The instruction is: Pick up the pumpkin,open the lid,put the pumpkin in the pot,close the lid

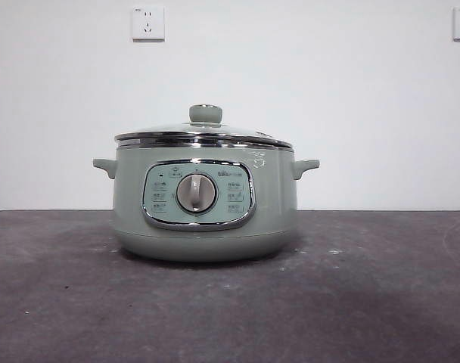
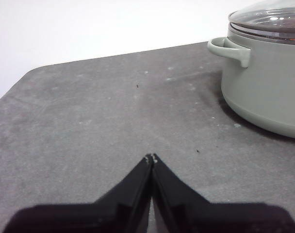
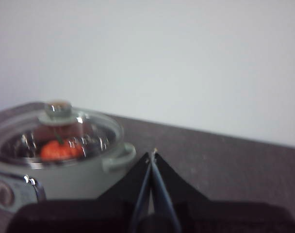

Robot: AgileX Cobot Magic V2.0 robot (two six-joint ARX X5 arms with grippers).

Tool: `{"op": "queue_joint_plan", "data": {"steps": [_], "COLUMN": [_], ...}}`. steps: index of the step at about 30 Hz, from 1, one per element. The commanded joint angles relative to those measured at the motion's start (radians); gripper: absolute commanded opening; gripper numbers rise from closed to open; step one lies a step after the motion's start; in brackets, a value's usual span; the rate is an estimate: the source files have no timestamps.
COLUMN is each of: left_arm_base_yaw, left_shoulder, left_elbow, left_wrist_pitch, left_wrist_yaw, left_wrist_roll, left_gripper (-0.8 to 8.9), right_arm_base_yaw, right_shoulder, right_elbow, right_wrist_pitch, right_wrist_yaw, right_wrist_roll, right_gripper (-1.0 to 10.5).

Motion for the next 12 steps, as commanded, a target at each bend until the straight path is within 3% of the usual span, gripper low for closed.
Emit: {"op": "queue_joint_plan", "data": {"steps": [1,5,12], "left_arm_base_yaw": [0.003,0.003,0.003], "left_shoulder": [-0.001,-0.001,-0.001], "left_elbow": [-0.015,-0.015,-0.015], "left_wrist_pitch": [-0.001,-0.001,-0.001], "left_wrist_yaw": [-0.001,-0.001,-0.001], "left_wrist_roll": [-0.006,-0.006,-0.006], "left_gripper": [-0.03,-0.03,-0.03], "right_arm_base_yaw": [0.0,0.001,0.002], "right_shoulder": [-0.055,-0.124,-0.196], "right_elbow": [-0.085,-0.173,-0.274], "right_wrist_pitch": [0.018,0.016,0.007], "right_wrist_yaw": [0.046,0.086,0.085], "right_wrist_roll": [0.003,0.031,0.058], "right_gripper": [0.0,0.0,0.0]}}
